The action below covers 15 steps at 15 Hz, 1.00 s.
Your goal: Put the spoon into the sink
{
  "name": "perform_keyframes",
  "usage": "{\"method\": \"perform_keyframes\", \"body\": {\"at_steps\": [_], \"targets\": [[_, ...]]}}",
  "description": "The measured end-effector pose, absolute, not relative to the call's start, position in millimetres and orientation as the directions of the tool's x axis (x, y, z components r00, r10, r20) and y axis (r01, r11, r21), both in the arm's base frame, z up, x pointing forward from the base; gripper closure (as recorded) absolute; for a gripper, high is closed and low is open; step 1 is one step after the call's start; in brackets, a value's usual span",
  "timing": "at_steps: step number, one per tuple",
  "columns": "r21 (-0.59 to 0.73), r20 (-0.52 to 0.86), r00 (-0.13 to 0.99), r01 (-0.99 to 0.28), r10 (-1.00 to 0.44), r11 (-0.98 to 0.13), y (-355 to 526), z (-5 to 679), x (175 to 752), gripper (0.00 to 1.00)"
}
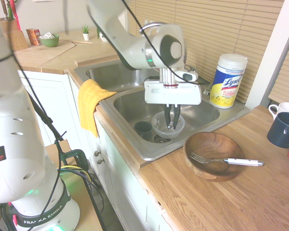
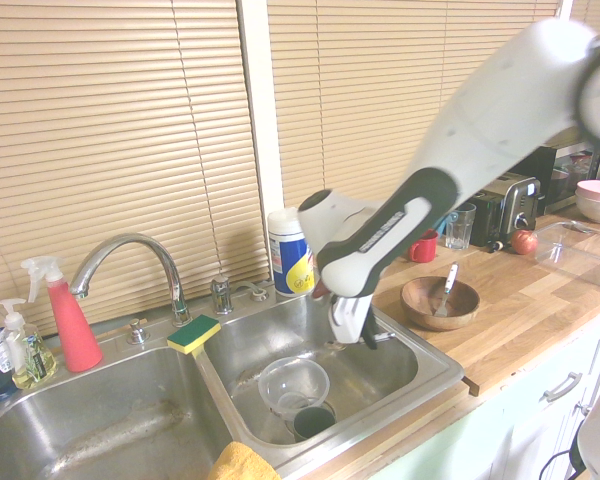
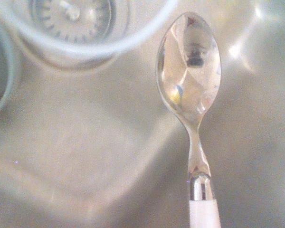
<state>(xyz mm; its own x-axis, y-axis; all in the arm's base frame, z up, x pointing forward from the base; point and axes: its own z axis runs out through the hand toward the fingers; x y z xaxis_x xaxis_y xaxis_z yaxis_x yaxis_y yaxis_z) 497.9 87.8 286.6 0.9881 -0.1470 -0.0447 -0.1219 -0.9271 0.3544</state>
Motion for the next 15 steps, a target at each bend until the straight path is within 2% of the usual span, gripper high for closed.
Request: {"method": "perform_keyframes", "body": {"at_steps": [7, 12, 13, 15], "targets": [[0.443, -0.105, 0.980, -0.106, -0.169, -0.890, 95, 221, 551, 1.00], [0.500, -0.123, 0.976, -0.097, -0.182, -0.860, 99, 179, 565, 1.00], [0.508, -0.126, 0.974, -0.098, -0.187, -0.856, 98, 173, 568, 0.00], [0.516, -0.127, 0.973, -0.100, -0.191, -0.851, 97, 172, 571, 0.00]]}}
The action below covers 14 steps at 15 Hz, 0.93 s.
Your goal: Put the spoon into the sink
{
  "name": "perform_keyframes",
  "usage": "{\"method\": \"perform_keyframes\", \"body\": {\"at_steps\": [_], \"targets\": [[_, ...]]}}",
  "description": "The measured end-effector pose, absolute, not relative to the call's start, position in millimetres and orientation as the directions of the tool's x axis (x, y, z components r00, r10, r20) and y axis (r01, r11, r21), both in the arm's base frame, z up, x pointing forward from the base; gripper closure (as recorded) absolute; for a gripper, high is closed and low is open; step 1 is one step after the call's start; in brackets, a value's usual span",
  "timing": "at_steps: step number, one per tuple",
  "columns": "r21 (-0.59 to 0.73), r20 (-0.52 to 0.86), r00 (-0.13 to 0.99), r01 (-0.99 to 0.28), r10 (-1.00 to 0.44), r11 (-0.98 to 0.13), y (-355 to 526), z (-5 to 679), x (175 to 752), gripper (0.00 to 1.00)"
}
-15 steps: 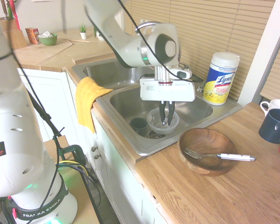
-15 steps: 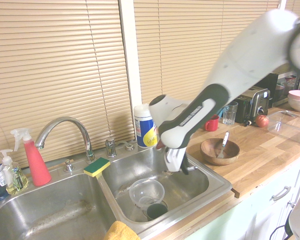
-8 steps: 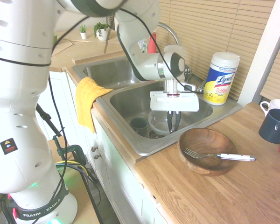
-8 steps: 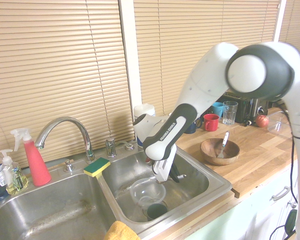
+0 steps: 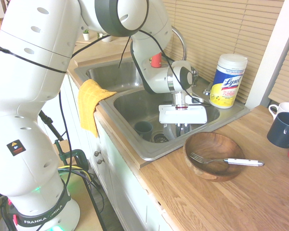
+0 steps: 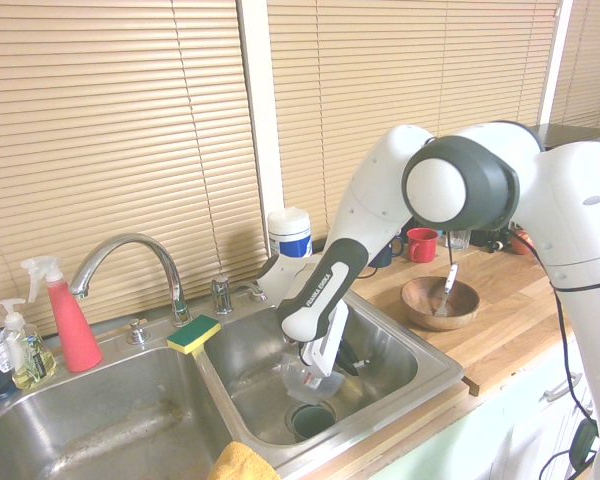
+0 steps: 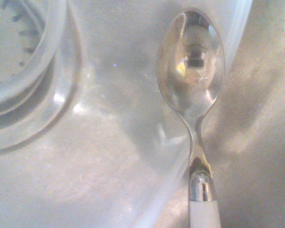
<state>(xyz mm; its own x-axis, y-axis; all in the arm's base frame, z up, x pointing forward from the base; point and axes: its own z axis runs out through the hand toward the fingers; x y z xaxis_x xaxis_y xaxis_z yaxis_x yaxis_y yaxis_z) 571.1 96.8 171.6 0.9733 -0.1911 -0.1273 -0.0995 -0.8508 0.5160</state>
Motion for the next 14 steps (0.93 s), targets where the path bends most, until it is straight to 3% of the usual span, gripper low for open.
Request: {"method": "perform_keyframes", "body": {"at_steps": [11, 14], "targets": [[0.513, -0.107, 0.977, -0.104, -0.184, -0.852, 104, 190, 574, 0.00], [0.497, -0.093, 0.987, -0.068, -0.131, -0.865, 121, 202, 552, 0.00]]}}
